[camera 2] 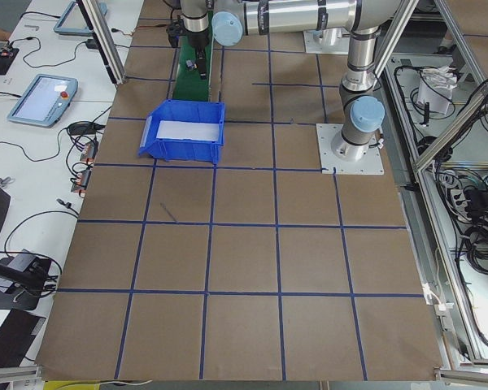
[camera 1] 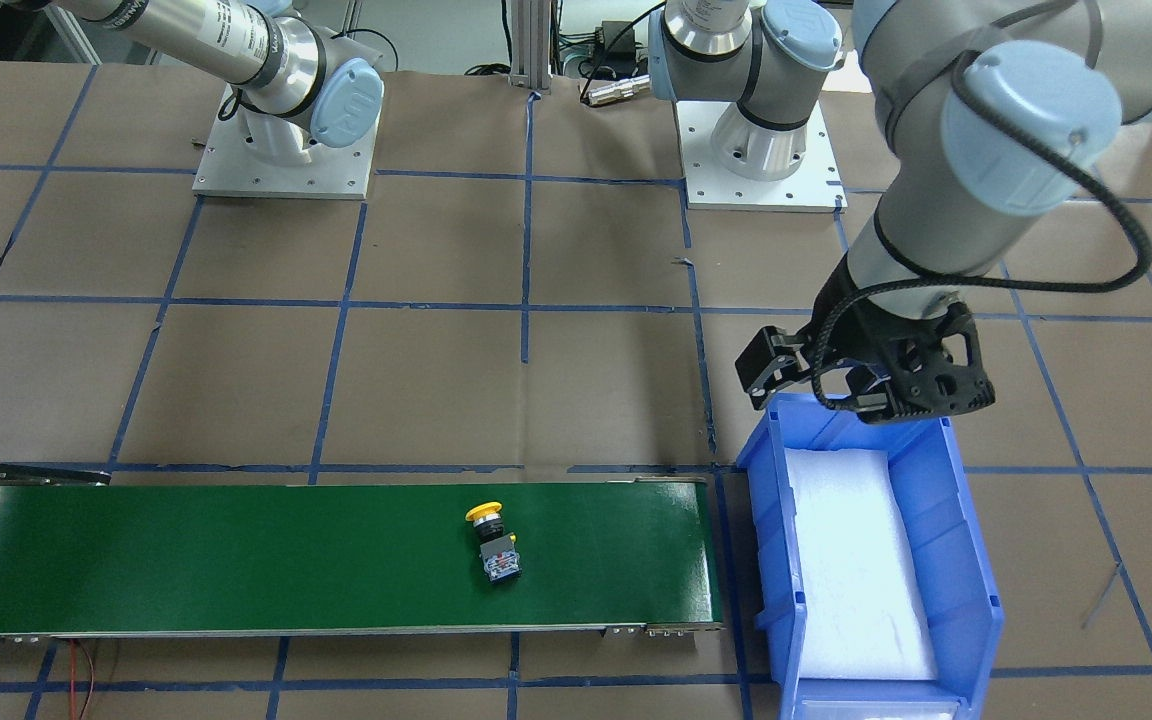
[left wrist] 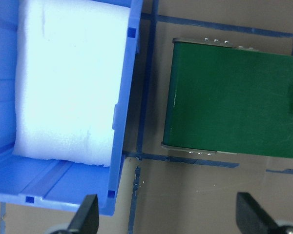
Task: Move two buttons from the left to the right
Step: 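Raise left gripper while right gripper drops red button in far bin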
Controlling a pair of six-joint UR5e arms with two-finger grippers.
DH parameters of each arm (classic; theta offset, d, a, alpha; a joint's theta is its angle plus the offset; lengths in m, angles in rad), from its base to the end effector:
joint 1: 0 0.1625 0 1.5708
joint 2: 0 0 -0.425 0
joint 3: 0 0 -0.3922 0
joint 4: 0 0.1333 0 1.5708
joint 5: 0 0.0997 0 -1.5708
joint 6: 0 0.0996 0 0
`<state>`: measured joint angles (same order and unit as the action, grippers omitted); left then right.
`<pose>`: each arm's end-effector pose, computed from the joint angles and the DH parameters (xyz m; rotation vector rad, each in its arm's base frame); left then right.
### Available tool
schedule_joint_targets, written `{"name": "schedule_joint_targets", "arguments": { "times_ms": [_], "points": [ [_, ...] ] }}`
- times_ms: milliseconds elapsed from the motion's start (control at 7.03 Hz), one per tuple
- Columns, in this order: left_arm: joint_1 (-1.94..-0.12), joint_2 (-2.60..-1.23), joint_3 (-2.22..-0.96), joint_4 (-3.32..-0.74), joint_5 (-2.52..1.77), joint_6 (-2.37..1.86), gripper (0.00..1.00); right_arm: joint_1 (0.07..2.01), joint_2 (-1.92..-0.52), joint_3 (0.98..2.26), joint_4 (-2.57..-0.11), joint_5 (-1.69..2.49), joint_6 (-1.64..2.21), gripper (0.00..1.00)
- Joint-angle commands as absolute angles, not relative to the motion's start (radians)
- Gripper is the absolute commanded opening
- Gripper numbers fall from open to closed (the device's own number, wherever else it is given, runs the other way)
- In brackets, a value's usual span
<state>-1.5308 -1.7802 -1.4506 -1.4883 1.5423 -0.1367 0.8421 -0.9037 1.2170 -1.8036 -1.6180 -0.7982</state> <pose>-0.1129 -0.5830 0.4430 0.2749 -3.1013 -0.0126 -0.3885 -0.6283 0.2683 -0.1112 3.1148 0.1416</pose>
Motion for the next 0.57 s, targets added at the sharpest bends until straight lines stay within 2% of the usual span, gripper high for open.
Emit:
{"name": "schedule_joint_targets", "arguments": {
  "times_ms": [0,426],
  "points": [
    [-1.490,-1.708,-1.442,-1.564,1.546,-0.121,1.00,0.844,-0.894,1.218,-1.806,-1.614,-0.796,0.21],
    [-1.448,-1.723,-1.462,-1.555,1.543,0.022,1.00,0.839,-0.891,1.216,-1.793,-1.611,-0.796,0.46]
  ]
}}
